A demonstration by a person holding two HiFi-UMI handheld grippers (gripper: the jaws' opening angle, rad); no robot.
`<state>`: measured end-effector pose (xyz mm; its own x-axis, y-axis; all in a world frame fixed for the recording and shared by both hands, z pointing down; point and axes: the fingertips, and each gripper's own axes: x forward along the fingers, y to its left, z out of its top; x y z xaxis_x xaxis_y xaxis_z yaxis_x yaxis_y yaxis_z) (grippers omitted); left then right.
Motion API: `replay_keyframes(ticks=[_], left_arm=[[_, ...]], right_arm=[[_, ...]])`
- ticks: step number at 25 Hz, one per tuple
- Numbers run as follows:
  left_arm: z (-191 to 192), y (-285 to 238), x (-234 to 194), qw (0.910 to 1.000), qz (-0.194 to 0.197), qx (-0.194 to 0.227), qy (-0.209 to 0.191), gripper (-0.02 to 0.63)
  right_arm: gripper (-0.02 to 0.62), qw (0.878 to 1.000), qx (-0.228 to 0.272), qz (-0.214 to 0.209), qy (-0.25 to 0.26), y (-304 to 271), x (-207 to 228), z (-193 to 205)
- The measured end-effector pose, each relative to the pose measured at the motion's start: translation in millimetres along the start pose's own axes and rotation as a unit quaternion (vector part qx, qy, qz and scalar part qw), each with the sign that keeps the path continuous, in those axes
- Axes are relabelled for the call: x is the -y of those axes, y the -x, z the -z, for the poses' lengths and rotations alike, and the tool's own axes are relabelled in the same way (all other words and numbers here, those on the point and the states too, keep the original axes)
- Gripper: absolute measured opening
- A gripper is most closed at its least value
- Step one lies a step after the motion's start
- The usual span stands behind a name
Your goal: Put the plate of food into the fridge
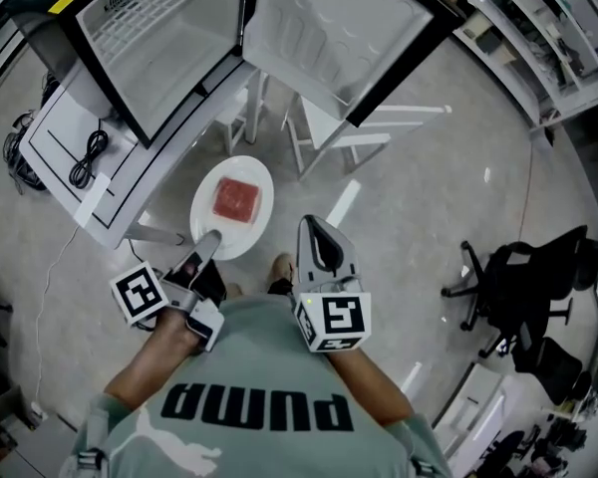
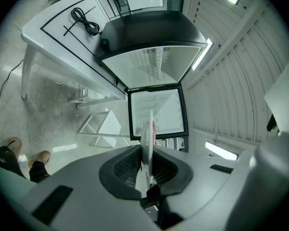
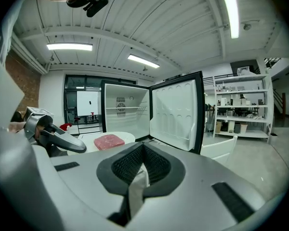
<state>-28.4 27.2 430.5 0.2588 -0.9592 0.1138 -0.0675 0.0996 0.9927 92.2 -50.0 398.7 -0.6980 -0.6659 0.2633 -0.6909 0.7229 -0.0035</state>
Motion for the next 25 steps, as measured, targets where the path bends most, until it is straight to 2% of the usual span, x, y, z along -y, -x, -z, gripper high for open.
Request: replay_keyframes(ticks=[17,25], left_arm=[[20.5,-65.6,12.7,0.9996,-0.016,0.025,-0.004,0.037],[36.6,-86.6,7.5,0.9987,-0.032,0.04,-0.004,0.037]], right_arm=[[0.005,0.999,0.005,-0.043,-0.023,-29.9,69.7,-1.0],[0.005,0.997,-0.002,-0.064,-0.039,-35.6,98.0,13.2]])
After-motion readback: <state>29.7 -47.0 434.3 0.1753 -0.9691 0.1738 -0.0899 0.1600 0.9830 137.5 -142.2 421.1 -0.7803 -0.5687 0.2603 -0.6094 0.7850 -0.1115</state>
